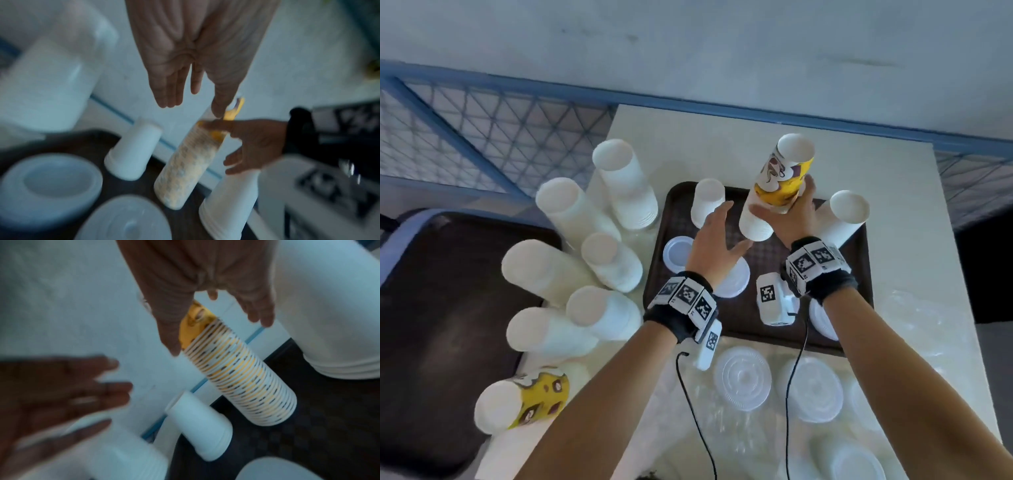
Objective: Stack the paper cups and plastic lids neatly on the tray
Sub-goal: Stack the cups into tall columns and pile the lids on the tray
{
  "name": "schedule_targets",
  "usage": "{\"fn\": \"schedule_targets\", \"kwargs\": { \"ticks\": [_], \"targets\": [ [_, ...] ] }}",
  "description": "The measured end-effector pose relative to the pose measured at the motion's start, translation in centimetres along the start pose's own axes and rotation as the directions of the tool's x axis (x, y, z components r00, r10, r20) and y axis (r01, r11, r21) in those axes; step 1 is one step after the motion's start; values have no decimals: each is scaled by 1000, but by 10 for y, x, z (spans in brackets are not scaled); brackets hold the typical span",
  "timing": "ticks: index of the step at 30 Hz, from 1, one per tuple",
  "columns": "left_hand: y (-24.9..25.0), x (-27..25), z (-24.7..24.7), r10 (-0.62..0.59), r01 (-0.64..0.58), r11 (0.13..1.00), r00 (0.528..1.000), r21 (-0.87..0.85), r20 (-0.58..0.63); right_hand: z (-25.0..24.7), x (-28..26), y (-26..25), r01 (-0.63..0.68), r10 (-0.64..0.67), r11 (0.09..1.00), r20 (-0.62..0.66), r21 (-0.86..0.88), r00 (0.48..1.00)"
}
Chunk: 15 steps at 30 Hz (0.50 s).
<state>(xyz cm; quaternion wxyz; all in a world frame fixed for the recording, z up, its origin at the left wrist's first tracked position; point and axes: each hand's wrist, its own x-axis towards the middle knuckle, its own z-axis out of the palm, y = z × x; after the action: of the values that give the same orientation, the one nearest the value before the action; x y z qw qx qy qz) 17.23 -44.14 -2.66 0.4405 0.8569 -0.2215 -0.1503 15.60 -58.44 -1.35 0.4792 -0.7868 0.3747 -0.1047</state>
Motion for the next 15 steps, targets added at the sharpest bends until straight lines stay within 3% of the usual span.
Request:
{"fn": "schedule_targets", "kwargs": {
  "ticks": [3, 6, 8, 10, 12, 15],
  "targets": [
    [18, -41, -39, 196, -189, 980, 970, 58, -145, 3, -39, -4, 77, -99, 990, -194, -115, 976],
    [35, -86, -86, 380, -350, 925, 874, 150, -301, 20, -91, -11, 309, -302, 951, -270, -18, 914],
    [40, -117, -118, 439, -385, 898, 809, 212, -391, 41, -125, -16, 435, -431, 901, -169, -14, 887],
    [36, -146, -147, 424, -343, 905, 781, 252, -459, 64, -157, -21, 541, -540, 841, 8, -4, 841],
    [23, -169, -172, 375, -266, 924, 775, 276, -509, 86, -180, -25, 575, -572, 818, 156, 31, 805],
    [-10, -202, -202, 317, -191, 942, 770, 275, -553, 115, -202, -24, 547, -530, 837, 294, 25, 796]
  ]
}}
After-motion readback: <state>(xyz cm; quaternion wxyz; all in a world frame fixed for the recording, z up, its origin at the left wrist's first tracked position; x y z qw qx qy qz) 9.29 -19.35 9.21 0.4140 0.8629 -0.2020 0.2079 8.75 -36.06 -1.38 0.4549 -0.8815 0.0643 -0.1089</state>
